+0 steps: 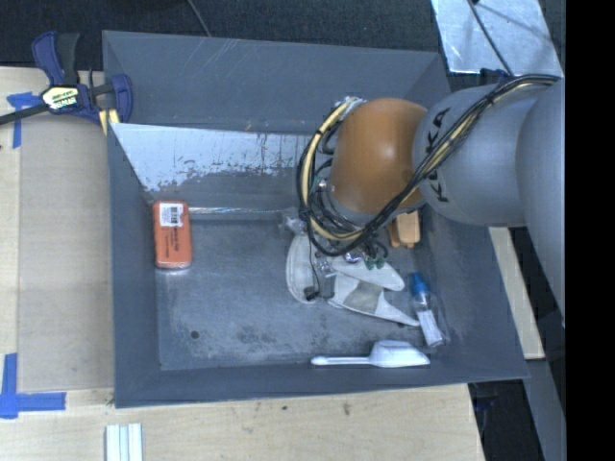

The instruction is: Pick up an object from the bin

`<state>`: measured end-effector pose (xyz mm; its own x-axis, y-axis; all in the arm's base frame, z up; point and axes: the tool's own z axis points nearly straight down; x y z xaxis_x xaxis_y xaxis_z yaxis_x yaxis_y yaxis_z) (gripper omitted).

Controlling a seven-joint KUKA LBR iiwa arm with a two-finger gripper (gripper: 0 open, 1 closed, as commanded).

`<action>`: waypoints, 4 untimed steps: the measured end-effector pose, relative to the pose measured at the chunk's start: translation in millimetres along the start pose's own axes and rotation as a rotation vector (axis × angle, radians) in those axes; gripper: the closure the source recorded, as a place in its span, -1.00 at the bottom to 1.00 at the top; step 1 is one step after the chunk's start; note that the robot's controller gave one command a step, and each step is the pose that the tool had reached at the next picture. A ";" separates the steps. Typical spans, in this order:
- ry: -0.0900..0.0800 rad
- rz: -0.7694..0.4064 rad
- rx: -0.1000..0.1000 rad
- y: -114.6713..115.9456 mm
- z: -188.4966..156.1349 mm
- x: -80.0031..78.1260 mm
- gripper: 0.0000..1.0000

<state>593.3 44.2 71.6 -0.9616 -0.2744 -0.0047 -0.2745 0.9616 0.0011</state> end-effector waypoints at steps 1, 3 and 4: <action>0.001 -0.027 0.001 -11.0 0.4 3.9 -1.00; 0.000 -0.094 0.000 -35.7 0.5 1.1 -1.00; -0.001 -0.249 0.002 -65.7 -0.7 -13.1 1.00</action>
Offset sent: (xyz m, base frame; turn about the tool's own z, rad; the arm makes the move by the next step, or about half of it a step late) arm 0.0116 -0.0247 -0.0009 -0.0734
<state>624.0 -15.4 72.3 -0.8644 -0.5027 -0.0060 -0.5027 0.8644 -0.0025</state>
